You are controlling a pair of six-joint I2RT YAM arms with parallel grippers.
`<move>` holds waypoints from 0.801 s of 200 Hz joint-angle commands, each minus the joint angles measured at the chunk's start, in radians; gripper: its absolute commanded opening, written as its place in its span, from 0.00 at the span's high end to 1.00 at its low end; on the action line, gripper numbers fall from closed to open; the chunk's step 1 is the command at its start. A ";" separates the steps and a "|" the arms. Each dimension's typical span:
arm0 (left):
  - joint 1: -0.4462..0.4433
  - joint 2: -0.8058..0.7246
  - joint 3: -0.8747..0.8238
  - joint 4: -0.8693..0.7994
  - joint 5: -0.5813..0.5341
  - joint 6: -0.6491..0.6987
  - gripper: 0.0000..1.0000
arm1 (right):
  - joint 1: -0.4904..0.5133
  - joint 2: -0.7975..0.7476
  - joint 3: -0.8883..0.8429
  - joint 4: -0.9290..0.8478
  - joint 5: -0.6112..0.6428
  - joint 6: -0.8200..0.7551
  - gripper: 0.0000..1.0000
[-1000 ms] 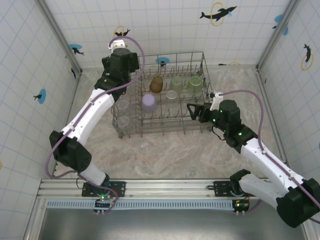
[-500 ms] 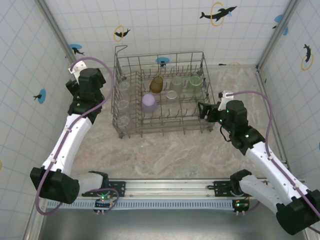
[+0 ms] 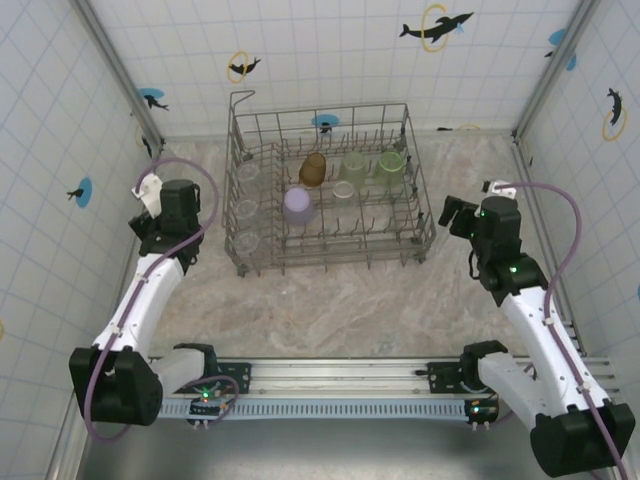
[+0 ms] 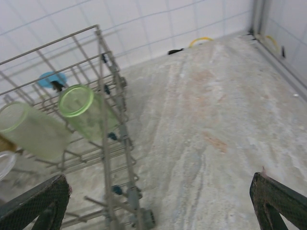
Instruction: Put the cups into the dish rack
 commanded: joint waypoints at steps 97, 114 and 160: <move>0.077 0.101 -0.293 0.164 0.034 -0.133 0.03 | -0.118 -0.041 -0.205 0.089 0.037 -0.063 0.01; 0.077 0.120 -0.338 0.214 0.052 -0.152 0.03 | -0.119 -0.028 -0.231 0.115 0.026 -0.096 0.01; 0.077 0.081 -0.543 0.538 0.068 -0.109 0.03 | -0.117 -0.142 -0.437 0.369 -0.004 -0.127 0.01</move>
